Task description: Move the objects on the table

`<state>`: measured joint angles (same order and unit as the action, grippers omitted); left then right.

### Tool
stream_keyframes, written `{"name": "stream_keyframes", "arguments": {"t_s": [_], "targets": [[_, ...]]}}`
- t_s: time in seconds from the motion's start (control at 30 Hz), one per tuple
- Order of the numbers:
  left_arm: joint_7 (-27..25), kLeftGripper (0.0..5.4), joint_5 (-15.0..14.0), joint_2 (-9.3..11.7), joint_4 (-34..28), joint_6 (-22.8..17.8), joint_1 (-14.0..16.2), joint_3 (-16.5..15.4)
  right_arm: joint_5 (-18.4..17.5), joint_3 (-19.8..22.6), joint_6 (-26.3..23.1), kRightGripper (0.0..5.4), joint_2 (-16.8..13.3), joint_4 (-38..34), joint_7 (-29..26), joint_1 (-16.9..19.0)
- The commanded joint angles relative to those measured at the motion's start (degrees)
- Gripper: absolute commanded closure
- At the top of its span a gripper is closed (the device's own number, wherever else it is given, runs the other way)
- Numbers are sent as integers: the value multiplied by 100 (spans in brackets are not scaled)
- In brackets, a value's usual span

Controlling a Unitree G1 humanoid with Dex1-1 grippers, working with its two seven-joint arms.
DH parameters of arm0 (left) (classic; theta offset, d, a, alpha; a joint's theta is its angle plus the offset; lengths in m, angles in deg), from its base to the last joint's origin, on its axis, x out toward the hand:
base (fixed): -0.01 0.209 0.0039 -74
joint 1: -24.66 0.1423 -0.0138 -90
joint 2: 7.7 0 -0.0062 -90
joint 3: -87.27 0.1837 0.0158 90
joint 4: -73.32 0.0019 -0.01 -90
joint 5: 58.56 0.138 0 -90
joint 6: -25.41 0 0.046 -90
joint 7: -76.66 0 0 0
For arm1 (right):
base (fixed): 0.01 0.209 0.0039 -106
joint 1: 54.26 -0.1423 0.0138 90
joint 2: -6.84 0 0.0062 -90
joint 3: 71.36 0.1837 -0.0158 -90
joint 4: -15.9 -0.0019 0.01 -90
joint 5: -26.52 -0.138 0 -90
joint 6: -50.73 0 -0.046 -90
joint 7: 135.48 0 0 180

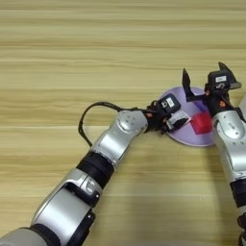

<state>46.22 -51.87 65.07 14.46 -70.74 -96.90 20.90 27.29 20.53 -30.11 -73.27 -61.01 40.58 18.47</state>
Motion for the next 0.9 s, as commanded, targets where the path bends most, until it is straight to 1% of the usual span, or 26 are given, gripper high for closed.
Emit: {"name": "stream_keyframes", "arguments": {"t_s": [0.03,0.23,0.5,0.6,0.77,0.9], "targets": [[21,172,82,-14,60,54,-90,-18,32,-13,-102,0,20,-87,52,29],[39,118,91,-14,109,84,-104,-47,33,-15,-102,0,30,-75,60,16],[92,34,214,-82,610,231,-293,-9,30,-17,-121,0,43,-87,64,13],[110,5,322,-122,883,331,-411,33,26,-18,-131,0,53,-95,68,12],[72,2,475,-140,1176,501,-557,147,25,-30,-149,0,76,-109,86,7],[32,2,573,-127,1230,575,-601,199,16,-49,-178,0,91,-144,114,16]]}}
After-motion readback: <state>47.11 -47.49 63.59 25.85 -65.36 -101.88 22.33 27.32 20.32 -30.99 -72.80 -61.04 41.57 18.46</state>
